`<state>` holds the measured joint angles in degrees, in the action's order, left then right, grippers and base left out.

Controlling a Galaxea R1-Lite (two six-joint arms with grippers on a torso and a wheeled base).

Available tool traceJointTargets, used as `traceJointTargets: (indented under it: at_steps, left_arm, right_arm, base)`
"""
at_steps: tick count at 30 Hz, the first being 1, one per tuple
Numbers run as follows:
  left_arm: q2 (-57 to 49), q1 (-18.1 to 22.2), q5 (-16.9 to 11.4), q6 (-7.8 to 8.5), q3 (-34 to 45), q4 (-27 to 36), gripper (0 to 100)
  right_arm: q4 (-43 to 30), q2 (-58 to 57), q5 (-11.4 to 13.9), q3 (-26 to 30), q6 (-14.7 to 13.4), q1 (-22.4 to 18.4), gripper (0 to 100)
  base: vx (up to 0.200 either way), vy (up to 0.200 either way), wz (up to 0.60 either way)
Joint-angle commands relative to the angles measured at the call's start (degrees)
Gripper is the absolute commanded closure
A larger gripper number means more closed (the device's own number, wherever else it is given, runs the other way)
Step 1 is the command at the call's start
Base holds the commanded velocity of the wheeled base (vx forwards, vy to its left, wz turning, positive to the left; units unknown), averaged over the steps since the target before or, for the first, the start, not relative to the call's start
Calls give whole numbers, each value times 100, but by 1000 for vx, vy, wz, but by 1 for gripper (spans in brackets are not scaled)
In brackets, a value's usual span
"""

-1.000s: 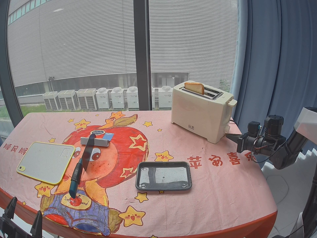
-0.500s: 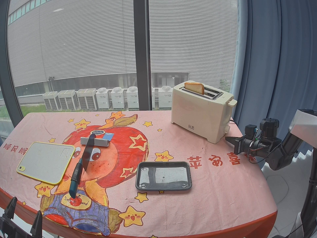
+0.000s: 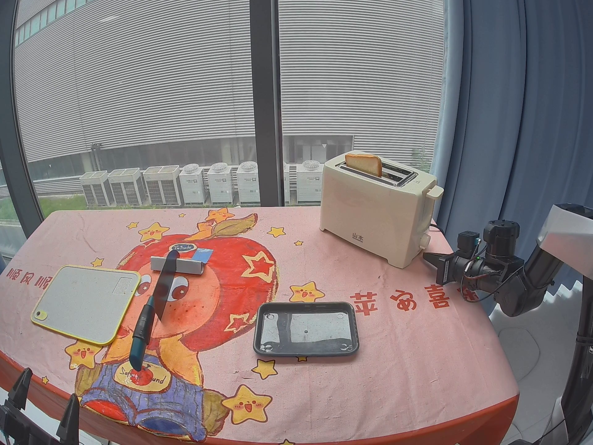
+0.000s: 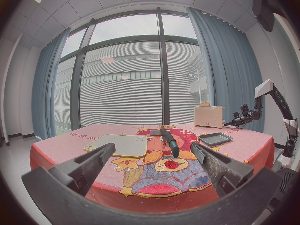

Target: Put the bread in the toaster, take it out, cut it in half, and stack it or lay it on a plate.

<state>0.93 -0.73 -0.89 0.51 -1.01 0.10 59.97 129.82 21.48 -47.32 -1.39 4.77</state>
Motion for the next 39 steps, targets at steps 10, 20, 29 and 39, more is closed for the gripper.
traceJointTargets:
  at_steps: [10, 20, 29, 39]
  left_arm:
    - [-93, 3, 1, 2, 92, -1, 0]
    - [-93, 3, 1, 2, 92, -1, 0]
    - [-93, 3, 1, 2, 92, -1, 0]
    - [-93, 3, 1, 2, 92, -1, 0]
  right_arm:
    - [-2, 17, -56, -75, -98, 51, 100]
    - [6, 0, -144, -110, -107, 59, 100]
    - [6, -44, -144, -93, -107, 77, 100]
    - [15, -71, -153, -58, -107, 112, 100]
  base:
    - [0, 0, 0]
    - [0, 0, 0]
    - [0, 0, 0]
    - [0, 0, 0]
